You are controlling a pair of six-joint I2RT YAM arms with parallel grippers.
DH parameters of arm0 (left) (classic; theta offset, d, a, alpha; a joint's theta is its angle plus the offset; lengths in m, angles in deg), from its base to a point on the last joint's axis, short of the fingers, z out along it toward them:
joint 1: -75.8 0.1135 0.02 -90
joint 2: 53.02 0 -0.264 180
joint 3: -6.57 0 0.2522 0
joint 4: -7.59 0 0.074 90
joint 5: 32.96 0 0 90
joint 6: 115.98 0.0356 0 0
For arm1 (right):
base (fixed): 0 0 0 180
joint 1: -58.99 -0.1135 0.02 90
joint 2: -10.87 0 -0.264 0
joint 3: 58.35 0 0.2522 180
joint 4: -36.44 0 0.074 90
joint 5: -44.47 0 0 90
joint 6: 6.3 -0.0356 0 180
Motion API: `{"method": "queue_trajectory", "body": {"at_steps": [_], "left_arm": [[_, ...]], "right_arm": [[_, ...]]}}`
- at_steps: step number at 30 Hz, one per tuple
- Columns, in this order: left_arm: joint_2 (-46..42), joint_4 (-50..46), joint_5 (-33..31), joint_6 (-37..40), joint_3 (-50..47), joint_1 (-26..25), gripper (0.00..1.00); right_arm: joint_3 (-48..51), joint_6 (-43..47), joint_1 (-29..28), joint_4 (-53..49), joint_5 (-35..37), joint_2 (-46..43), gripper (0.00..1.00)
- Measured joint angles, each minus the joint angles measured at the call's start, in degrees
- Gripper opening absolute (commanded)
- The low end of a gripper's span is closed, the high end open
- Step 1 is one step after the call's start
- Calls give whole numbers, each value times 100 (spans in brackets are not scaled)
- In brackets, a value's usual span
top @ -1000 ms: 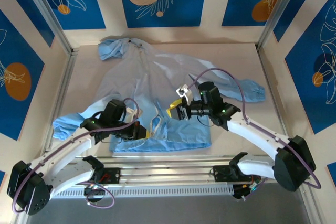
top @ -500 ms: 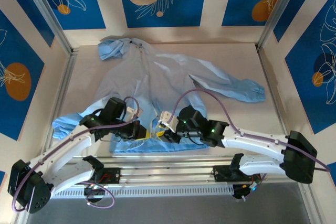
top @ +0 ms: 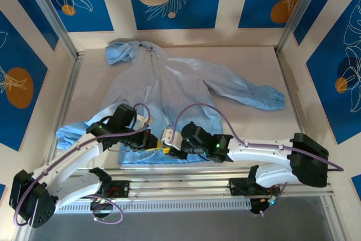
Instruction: Zip up the jacket
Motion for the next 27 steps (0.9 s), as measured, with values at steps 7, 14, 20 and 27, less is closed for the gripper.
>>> {"method": "queue_trajectory", "body": {"at_steps": [7,14,20,27], "left_arm": [[0,0,-2,0,0,0,0],[-4,-2,-20,-4,0,0,0],[-4,-15,-44,9,0,0,0],[-4,-87,-68,13,0,0,0]], "right_arm": [[-96,46,-48,0,26,140,45],[-175,39,-105,0,28,221,46],[-184,-22,-103,-4,46,221,45],[-149,-129,173,-98,-144,-26,46]]}}
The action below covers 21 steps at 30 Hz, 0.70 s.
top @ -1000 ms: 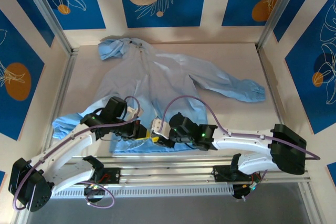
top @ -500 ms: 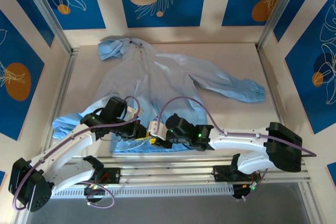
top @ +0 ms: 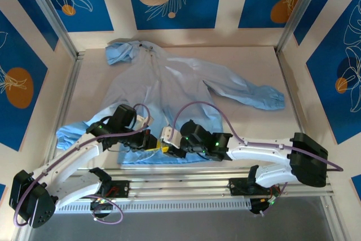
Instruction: Zip up the jacket
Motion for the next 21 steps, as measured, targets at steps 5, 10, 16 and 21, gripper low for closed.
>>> {"method": "queue_trajectory", "body": {"at_steps": [5,10,16,21], "left_arm": [[-2,-20,-11,0,0,0,0],[-2,-22,-11,2,2,0,0],[-2,-22,-13,0,9,0,0],[2,-35,-11,4,9,0,0]], "right_arm": [[92,-72,284,-44,-299,-284,45],[92,-87,391,-118,-444,-289,43],[90,-85,396,-232,-684,-166,42],[74,-13,400,-330,-826,-125,42]]}}
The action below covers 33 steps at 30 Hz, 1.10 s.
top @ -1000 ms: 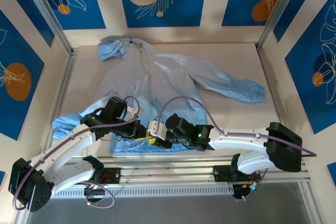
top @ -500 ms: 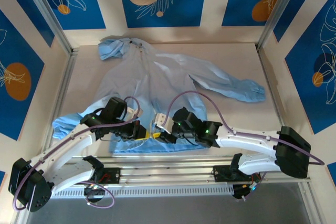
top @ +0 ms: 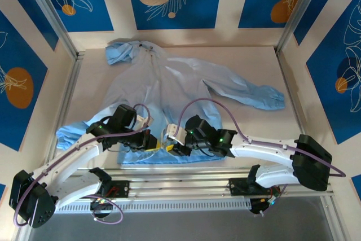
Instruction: Zip up the jacket
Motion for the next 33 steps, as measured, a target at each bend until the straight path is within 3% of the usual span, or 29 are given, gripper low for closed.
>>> {"method": "queue_trajectory", "body": {"at_steps": [22,26,33], "left_arm": [[55,-50,2,170,85,0,0],[81,-52,2,234,85,0,0],[76,-116,-4,293,96,0,0]], "right_arm": [[-352,557,151,-177,-280,225,40],[-413,643,151,-186,-374,295,31],[-472,717,142,-247,-455,334,0]]}}
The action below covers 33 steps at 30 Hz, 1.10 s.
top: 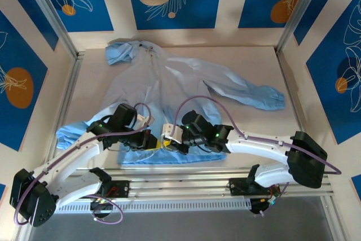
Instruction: Zip up the jacket
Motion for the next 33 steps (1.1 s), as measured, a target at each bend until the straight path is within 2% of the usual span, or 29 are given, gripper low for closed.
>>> {"method": "queue_trajectory", "body": {"at_steps": [8,13,23,26,29,31,33], "left_arm": [[31,-297,-33,168,125,9,0],[76,-398,-160,310,216,15,0],[98,-599,-321,562,337,15,1],[31,-562,-317,549,330,15,14],[-116,-468,-302,490,323,15,37],[-240,-420,-306,455,313,13,48],[-378,-354,-354,435,291,15,55]], "right_arm": [[-136,42,-304,-175,608,74,0],[-306,-245,-282,-315,944,125,0],[-306,-442,-282,-267,927,122,0],[-278,-492,-254,-210,839,116,0],[-269,-562,-214,-210,822,72,0],[-264,-612,-175,-214,822,63,0],[-262,-667,-175,-221,820,59,0]]}}
